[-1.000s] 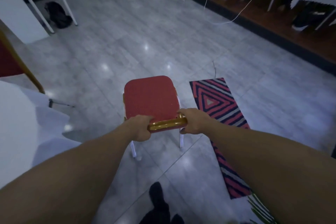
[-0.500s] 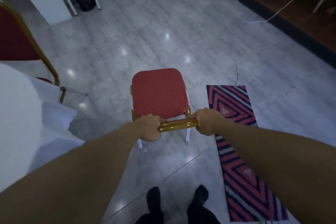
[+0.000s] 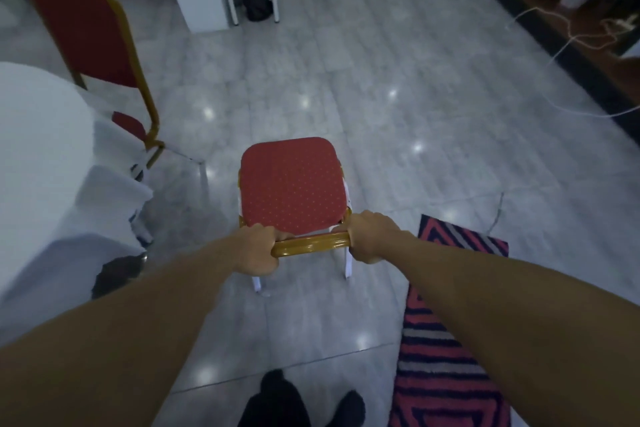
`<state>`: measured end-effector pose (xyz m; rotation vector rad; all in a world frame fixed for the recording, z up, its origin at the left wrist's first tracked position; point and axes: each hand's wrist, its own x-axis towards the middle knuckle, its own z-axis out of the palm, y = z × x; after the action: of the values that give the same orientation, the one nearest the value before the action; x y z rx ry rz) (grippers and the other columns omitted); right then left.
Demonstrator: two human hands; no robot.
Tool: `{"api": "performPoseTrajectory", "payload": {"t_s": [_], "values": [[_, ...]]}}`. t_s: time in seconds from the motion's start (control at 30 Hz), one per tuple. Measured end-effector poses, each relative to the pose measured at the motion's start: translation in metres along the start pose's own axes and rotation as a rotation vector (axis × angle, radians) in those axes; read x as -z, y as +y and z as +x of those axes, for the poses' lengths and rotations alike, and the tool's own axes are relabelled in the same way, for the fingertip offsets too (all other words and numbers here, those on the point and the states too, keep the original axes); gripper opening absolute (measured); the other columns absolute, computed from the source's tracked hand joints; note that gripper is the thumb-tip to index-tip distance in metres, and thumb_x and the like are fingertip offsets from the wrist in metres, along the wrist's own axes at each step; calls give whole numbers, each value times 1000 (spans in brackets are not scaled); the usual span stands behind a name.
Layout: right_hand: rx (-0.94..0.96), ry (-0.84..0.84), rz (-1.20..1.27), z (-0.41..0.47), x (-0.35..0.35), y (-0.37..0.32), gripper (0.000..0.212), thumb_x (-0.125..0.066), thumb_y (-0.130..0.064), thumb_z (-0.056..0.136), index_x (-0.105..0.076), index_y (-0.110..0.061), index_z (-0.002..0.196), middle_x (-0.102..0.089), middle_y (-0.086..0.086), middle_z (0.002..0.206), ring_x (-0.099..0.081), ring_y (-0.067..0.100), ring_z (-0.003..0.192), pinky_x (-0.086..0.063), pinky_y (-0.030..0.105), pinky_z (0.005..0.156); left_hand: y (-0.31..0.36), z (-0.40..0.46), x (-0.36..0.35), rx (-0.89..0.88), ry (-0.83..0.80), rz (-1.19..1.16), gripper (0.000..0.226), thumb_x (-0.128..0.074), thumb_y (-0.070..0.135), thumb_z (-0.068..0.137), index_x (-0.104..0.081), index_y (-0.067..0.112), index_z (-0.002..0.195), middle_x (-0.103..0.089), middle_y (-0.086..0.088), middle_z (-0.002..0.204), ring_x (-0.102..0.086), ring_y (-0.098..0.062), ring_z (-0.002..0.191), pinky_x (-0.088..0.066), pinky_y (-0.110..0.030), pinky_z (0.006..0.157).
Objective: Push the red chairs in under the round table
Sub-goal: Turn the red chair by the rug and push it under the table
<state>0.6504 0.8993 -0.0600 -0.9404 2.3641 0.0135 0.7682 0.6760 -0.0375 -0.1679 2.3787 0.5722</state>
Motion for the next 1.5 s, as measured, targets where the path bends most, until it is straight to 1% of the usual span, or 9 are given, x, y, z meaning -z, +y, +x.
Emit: {"api": "performPoseTrajectory", "payload": {"t_s": [0.17, 0.4, 0.6, 0.7, 0.8, 0.93, 1.2, 1.43, 1.5], "values": [[82, -4, -87, 44, 26, 28, 54, -59, -9, 87, -67, -44, 127, -66, 2, 108, -62, 26, 86, -47, 36, 69, 8, 25, 12, 45, 58, -28, 79, -46, 23, 66, -56, 40, 143, -75, -4, 111, -69, -30, 108, -53, -32, 90], [78, -28, -134, 90, 52, 51, 44, -66, -13, 82, -68, -31, 122, -66, 0, 98, -65, 22, 79, -42, 30, 57, 23, 49, 27, 116, 103, -95, 72, -50, 20, 80, -50, 36, 150, -68, -8, 128, -63, -33, 120, -49, -40, 103], [230, -74, -204, 113, 72, 59, 51, -64, -11, 87, -65, -41, 127, -67, 1, 102, -67, 24, 86, -51, 34, 68, 27, 53, 31, 191, 119, -183, 68, -54, 19, 86, -46, 30, 153, -64, -7, 114, -63, -33, 116, -51, -40, 101], [331, -106, -243, 128, 81, 62, 52, -72, -14, 86, -68, -41, 129, -71, 0, 102, -68, 24, 87, -55, 35, 72, 32, 52, 32, 239, 129, -249, 58, -55, 18, 84, -56, 24, 142, -62, 0, 95, -65, -30, 107, -53, -42, 99], [426, -125, -290, 139, 89, 65, 54, -74, -14, 87, -67, -42, 132, -73, -1, 103, -66, 22, 83, -57, 33, 73, 42, 52, 26, 299, 161, -321, 31, -58, 15, 84, -63, 19, 115, -60, 1, 90, -66, -24, 93, -58, -43, 92], [531, -139, -363, 147, 98, 70, 53, -70, -13, 88, -67, -42, 133, -71, 1, 102, -68, 22, 84, -60, 35, 75, 67, 47, 11, 373, 219, -421, 43, -57, 15, 82, -65, 18, 124, -61, 2, 82, -70, -27, 88, -61, -45, 87], [791, -156, -523, 132, 101, 79, 54, -63, -11, 90, -67, -44, 133, -71, 4, 100, -67, 25, 82, -61, 37, 78, 152, 35, -36, 582, 335, -611, 70, -53, 15, 83, -49, 39, 149, -69, -7, 109, -68, -33, 104, -58, -41, 90], [917, -161, -577, 93, 77, 74, 48, -61, -14, 94, -67, -42, 132, -66, -2, 95, -63, 21, 80, -58, 35, 78, 201, 12, -85, 713, 396, -720, 66, -53, 12, 81, -56, 35, 143, -69, -2, 102, -68, -25, 93, -56, -33, 78], [940, -158, -568, 79, 67, 70, 44, -62, -15, 94, -68, -39, 131, -65, -3, 94, -61, 20, 79, -55, 33, 76, 209, 1, -100, 741, 412, -726, 68, -53, 14, 80, -54, 39, 143, -70, -2, 107, -67, -26, 101, -55, -33, 83]]}}
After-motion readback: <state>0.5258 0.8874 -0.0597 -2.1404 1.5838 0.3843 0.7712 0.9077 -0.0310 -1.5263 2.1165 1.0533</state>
